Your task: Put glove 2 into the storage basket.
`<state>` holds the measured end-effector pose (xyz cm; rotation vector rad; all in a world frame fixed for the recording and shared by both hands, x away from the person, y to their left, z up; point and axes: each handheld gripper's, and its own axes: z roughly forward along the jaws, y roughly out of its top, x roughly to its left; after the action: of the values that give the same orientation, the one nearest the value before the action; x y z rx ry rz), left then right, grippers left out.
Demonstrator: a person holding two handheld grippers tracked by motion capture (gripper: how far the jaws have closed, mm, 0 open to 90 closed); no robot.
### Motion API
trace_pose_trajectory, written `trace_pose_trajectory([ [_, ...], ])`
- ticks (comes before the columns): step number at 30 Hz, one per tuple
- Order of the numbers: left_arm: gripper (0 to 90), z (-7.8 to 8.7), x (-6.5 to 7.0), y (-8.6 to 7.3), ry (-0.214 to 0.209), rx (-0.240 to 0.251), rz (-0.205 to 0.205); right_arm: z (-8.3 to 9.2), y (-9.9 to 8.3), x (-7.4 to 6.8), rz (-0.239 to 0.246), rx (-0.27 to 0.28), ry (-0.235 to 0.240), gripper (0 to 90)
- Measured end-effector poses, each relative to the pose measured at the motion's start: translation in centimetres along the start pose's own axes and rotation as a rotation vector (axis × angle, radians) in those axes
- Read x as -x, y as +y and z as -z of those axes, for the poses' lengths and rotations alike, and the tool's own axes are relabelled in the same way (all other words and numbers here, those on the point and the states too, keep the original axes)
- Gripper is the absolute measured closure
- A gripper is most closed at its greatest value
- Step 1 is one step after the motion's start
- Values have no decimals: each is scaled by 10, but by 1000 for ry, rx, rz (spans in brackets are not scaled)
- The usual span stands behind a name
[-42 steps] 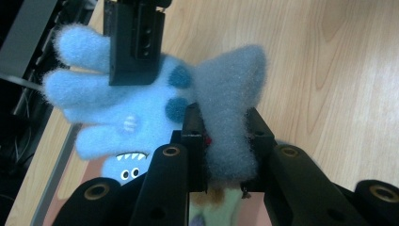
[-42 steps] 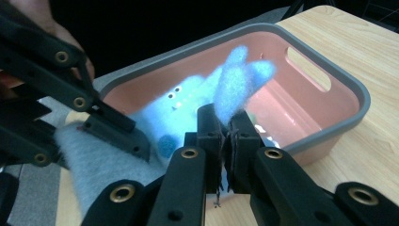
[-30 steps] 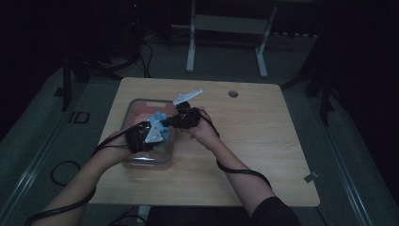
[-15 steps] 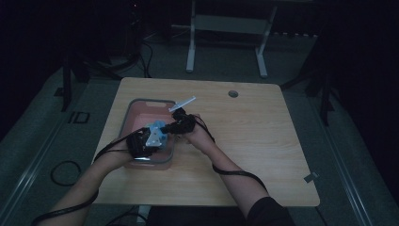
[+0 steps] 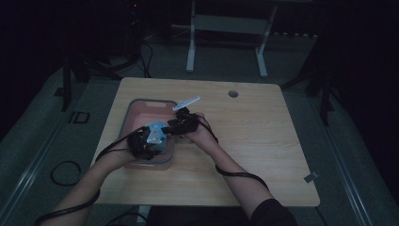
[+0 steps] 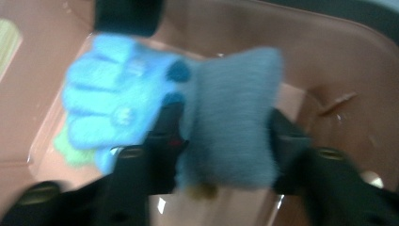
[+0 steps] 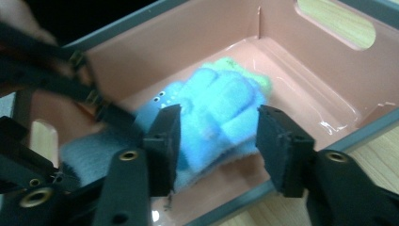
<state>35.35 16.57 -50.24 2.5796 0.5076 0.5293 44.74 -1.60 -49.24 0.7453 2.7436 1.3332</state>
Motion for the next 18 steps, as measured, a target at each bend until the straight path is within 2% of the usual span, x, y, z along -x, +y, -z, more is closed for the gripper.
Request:
trace_pose_trajectory([
  [2, 381, 0, 0, -1, 7, -7, 15, 5, 0, -1, 1, 13, 8, 402],
  [7, 151, 7, -3, -3, 30, 26, 73, 15, -2, -1, 8, 35, 43, 262],
  [10, 129, 12, -6, -3, 28, 49, 99, 20, -4, 0, 6, 53, 55, 201],
  [12, 88, 13, -6, -2, 25, 58, 108, 22, -5, 0, 6, 58, 54, 199],
  [13, 88, 18, -8, -1, 10, 73, 129, 23, -6, 0, 6, 63, 55, 191],
  [14, 82, 19, -8, 0, 18, 72, 125, 25, -8, 0, 21, 65, 43, 182],
  [18, 80, 22, -8, 4, 17, 83, 127, 28, -9, 0, 36, 69, 46, 182],
])
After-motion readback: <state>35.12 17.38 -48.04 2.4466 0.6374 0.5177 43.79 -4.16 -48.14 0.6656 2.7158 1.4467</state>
